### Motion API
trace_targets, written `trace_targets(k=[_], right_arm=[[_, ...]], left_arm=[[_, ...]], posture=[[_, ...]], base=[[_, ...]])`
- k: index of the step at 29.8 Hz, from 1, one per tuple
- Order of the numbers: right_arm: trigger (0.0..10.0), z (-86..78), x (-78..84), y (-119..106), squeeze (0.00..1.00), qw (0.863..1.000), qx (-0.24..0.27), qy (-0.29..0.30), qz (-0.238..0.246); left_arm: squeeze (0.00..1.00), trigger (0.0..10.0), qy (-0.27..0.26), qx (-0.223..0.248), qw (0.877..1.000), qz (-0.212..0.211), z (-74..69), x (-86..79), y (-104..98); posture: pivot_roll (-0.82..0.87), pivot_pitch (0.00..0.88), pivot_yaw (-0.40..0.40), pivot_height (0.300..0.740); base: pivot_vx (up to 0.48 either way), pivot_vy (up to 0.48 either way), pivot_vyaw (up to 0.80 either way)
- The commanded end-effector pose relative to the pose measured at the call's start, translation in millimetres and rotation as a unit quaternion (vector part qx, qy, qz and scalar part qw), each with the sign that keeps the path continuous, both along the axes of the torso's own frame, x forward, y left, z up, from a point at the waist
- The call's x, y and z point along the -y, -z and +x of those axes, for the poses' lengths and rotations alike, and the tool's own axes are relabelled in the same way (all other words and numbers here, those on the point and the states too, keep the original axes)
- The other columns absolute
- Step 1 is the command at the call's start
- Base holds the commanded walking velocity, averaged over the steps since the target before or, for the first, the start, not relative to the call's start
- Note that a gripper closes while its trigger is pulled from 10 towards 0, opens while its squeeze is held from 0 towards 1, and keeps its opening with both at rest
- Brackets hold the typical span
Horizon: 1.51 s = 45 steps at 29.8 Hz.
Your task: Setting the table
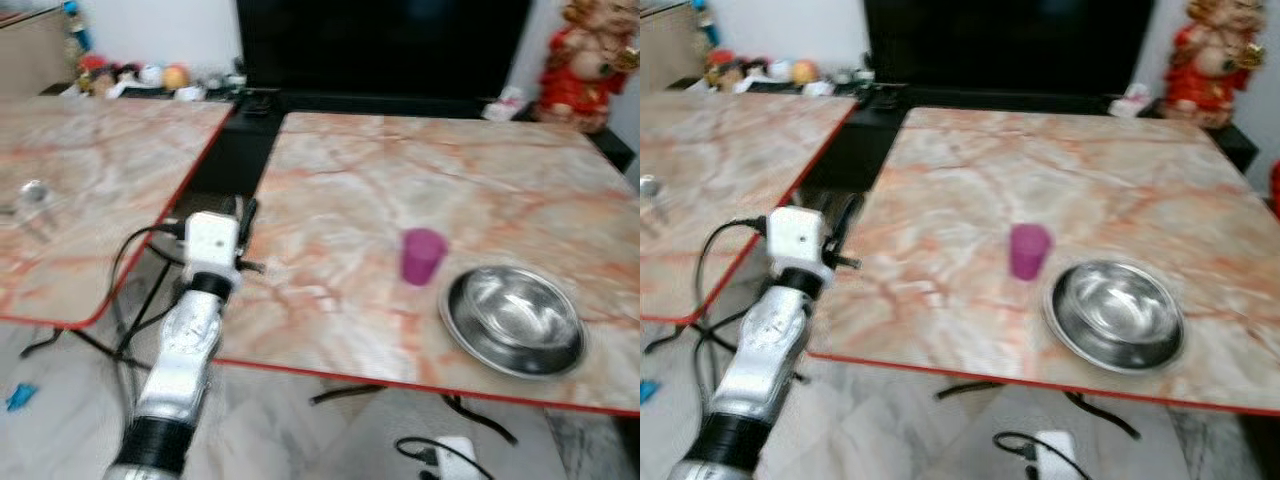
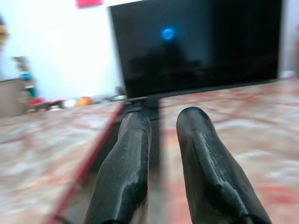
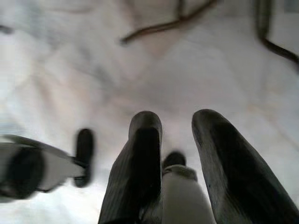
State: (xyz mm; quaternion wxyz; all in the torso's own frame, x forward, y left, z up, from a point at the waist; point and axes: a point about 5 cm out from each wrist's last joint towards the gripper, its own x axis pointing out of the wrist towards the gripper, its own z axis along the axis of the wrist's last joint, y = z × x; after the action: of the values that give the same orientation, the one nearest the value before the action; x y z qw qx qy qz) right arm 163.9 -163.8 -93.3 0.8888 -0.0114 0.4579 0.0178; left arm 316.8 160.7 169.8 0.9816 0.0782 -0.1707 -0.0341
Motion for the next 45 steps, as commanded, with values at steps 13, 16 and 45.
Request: trace_targets(k=[13,16,45], right_arm=[[10.0,-3.2,12.0,0.5,0.0,1.0,-0.006,0.0,-0.015],[10.0,-3.1,11.8,0.4,0.0,1.0,-0.006,-0.002,-0.015],[10.0,-2.9,10.1,0.4,0.0,1.0,-0.006,-0.01,-0.011]], left_arm=[[0.0,10.0,0.016,0.012,1.0,-0.002,0.4,11.3,-8.3],[0.0,10.0,0.017,0.013,1.0,-0.001,0.5,11.5,-8.7],[0.0,10.0,0.02,0.025,0.999,0.003,0.1,16.0,-14.2]], posture=[[0.12,0.0,-0.011,0.74],[0.12,0.0,-0.01,0.74],[0.13,0.0,-0.009,0.74]], base=[[0.0,0.48,0.0],[0.0,0.48,0.0],[0.0,0.29,0.62]])
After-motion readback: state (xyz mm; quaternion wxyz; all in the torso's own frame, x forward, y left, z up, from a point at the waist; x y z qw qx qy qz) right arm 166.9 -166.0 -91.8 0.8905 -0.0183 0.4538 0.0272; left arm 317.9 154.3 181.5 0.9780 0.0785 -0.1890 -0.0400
